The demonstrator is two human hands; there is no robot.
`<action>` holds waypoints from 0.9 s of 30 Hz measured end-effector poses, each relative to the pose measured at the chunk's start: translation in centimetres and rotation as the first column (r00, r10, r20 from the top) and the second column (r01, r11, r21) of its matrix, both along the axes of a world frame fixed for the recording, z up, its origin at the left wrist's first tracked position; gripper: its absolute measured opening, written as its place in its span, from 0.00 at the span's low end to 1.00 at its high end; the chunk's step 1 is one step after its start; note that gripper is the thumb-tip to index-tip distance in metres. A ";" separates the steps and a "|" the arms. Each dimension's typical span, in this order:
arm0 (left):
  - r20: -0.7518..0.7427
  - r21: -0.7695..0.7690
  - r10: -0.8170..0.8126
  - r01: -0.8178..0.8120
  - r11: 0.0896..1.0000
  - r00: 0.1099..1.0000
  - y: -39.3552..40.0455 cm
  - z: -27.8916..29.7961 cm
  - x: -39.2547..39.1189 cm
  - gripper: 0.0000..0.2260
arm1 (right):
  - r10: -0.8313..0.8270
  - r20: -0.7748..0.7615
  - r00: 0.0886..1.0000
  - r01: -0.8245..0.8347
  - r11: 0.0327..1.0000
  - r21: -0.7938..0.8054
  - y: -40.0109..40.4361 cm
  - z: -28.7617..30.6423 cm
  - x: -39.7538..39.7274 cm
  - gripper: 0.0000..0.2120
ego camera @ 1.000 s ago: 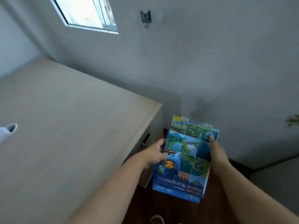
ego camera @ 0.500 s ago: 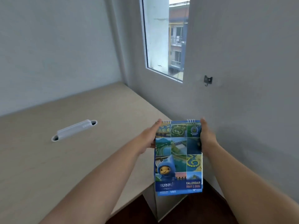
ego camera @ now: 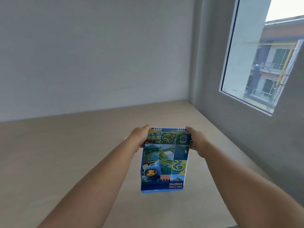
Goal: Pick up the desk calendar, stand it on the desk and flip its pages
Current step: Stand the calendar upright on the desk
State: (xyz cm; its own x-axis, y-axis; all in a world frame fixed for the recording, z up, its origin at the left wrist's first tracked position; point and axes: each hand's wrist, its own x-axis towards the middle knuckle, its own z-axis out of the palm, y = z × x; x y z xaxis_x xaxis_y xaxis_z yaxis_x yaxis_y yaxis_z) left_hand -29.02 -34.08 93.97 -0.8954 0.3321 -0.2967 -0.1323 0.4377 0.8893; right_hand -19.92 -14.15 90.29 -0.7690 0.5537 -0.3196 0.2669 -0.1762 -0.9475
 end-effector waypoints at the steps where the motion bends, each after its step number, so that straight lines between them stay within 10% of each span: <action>1: 0.001 0.008 0.011 -0.011 1.000 1.000 -1.4 0.1 -1.1 0.16 | 0.017 0.002 1.000 -0.017 1.000 0.011 -1.2 0.1 -1.4 0.14; 17: 0.044 0.118 0.138 -0.143 0.983 0.989 -5.1 -2.9 -10.5 0.22 | -0.029 -0.024 0.999 0.033 0.989 0.146 -6.3 -1.9 -12.1 0.32; 27: 0.106 0.095 0.225 -0.236 0.967 0.968 -2.5 -6.2 -12.0 0.18 | 0.091 0.064 0.994 -0.100 0.984 0.144 -3.5 -5.1 -15.3 0.26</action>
